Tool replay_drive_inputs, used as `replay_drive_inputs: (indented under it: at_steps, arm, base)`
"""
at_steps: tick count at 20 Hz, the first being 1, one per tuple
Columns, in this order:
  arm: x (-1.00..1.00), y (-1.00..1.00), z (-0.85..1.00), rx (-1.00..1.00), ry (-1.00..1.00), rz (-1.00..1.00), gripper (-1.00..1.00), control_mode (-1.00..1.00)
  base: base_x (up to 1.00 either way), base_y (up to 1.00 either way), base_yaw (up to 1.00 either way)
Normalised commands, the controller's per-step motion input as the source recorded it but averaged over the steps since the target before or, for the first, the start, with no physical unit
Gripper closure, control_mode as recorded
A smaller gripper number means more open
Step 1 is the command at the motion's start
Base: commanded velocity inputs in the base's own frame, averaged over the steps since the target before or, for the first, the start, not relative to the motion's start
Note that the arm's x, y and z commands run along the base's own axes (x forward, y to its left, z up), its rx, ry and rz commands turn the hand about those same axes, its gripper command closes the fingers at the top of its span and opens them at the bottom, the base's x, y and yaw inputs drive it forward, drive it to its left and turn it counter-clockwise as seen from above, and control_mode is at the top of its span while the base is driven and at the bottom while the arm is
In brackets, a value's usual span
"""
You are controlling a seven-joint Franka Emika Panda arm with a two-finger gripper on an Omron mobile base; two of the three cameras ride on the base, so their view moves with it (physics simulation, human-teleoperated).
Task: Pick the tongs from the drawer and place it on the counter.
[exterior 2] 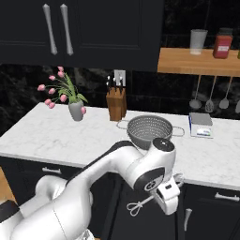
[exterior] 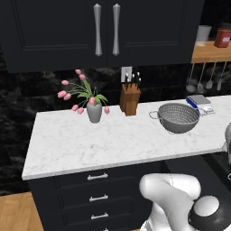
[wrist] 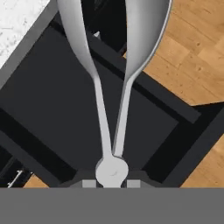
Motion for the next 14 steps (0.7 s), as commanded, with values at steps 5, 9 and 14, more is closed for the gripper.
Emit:
replay_drive_inputs:
  at_steps: [5, 9, 14]
  arm:
    - [0.00, 0.86, 0.64, -0.39, -0.40, 0.22, 1.00, -1.00]
    - [0.10, 0.95, 0.71, -0.25, -0.20, 0.29, 1.00, -1.00]
    - [0.25, 0.98, 0.99, -0.13, 0.01, 0.39, 1.00, -1.00]
  base:
    - [0.00, 0.00, 0.00]
    - [0.00, 0.00, 0.00]
    - [0.00, 0.00, 0.00]
